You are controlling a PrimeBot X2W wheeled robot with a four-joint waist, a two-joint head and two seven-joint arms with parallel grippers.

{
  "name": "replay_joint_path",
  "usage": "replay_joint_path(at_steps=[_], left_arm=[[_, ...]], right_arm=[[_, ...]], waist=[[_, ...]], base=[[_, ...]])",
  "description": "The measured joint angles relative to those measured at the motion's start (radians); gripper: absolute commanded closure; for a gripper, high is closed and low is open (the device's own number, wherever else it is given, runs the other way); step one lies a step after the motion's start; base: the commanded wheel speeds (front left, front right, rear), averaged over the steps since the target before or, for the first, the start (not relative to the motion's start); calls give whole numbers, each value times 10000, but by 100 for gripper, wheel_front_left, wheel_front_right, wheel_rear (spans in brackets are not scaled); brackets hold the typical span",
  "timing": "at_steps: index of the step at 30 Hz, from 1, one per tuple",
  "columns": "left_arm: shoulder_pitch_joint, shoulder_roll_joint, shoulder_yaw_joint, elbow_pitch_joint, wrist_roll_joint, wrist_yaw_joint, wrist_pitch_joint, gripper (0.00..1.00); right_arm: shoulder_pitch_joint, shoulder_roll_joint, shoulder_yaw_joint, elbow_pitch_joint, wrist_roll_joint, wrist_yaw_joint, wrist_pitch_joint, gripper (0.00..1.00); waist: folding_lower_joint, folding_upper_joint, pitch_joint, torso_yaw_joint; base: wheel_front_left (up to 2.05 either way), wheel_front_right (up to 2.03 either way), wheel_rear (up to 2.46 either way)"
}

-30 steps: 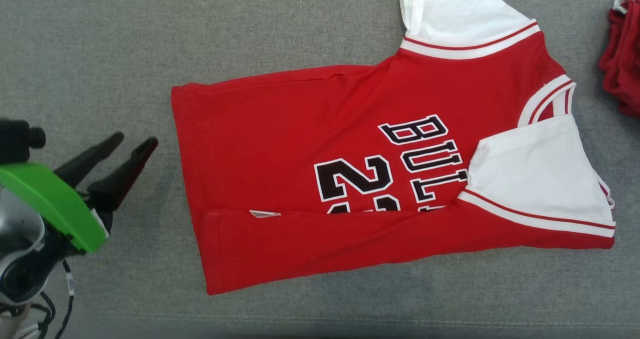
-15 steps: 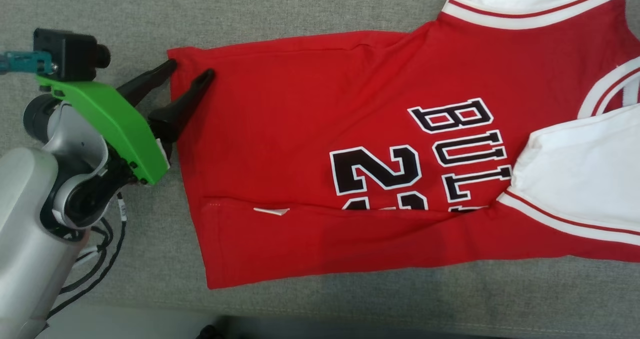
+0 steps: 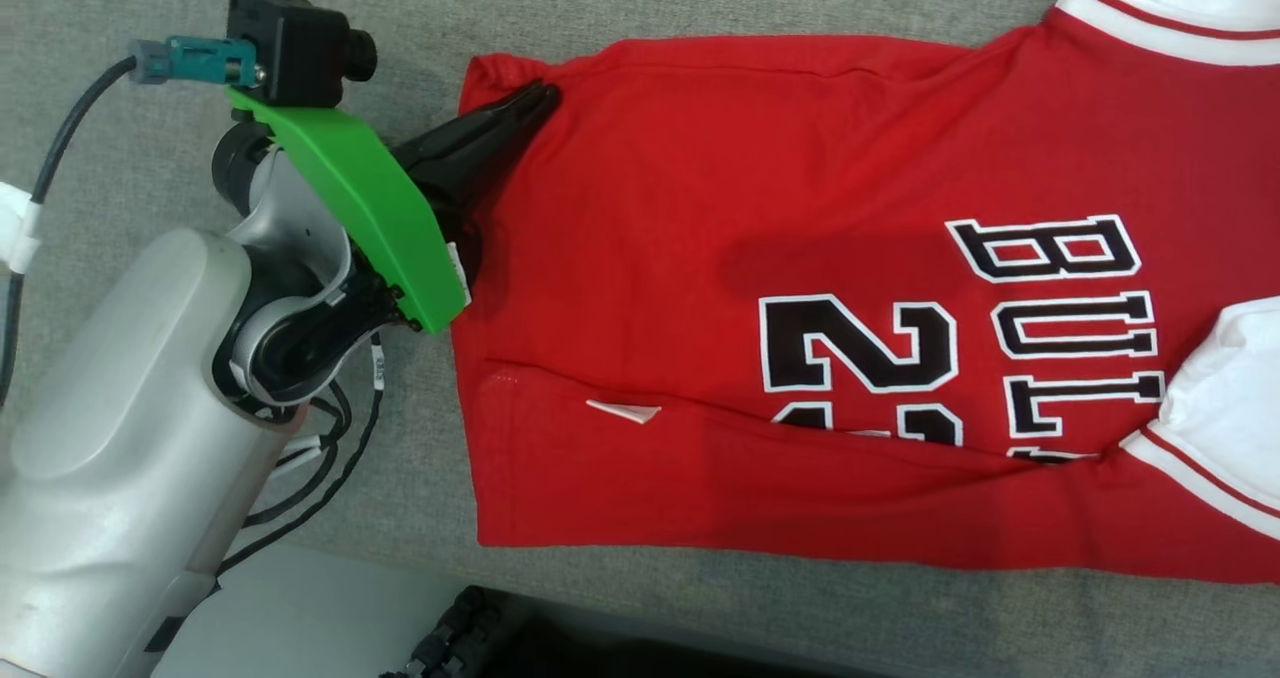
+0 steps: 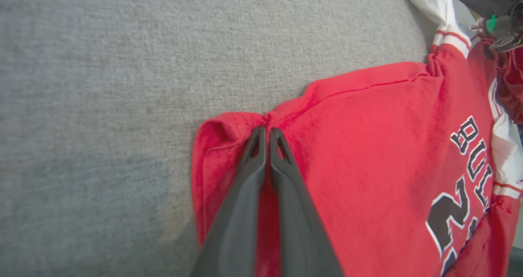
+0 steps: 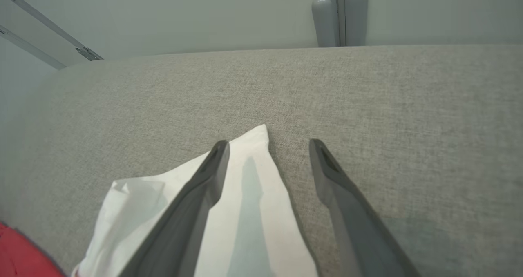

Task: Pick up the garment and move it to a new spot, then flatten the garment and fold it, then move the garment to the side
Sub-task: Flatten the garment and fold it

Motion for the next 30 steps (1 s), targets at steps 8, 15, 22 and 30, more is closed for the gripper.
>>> replay_joint_path(at_steps=[8, 15, 22, 30], left_arm=[[-134, -245, -224, 291, 8, -138, -184, 100], [-138, -244, -221, 669, 226, -230, -600, 100], [-100, -190, -173, 1106, 351, -236, -1124, 100], [490, -35, -75, 1559, 439, -267, -1883, 100]], right_arm=[[-752, 500, 579, 905, -311, 0, 685, 100], [-1264, 1409, 640, 1290, -424, 0, 393, 100], [-1293, 1668, 211, 1651, -140, 36, -384, 100], [-476, 2092, 104, 1685, 121, 713, -1469, 100]], waist=[[0, 0, -113, 395], [0, 0, -303, 302], [0, 0, -664, -23], [0, 0, -1328, -460]], base=[[0, 0, 0], [0, 0, 0], [0, 0, 0], [0, 0, 0]])
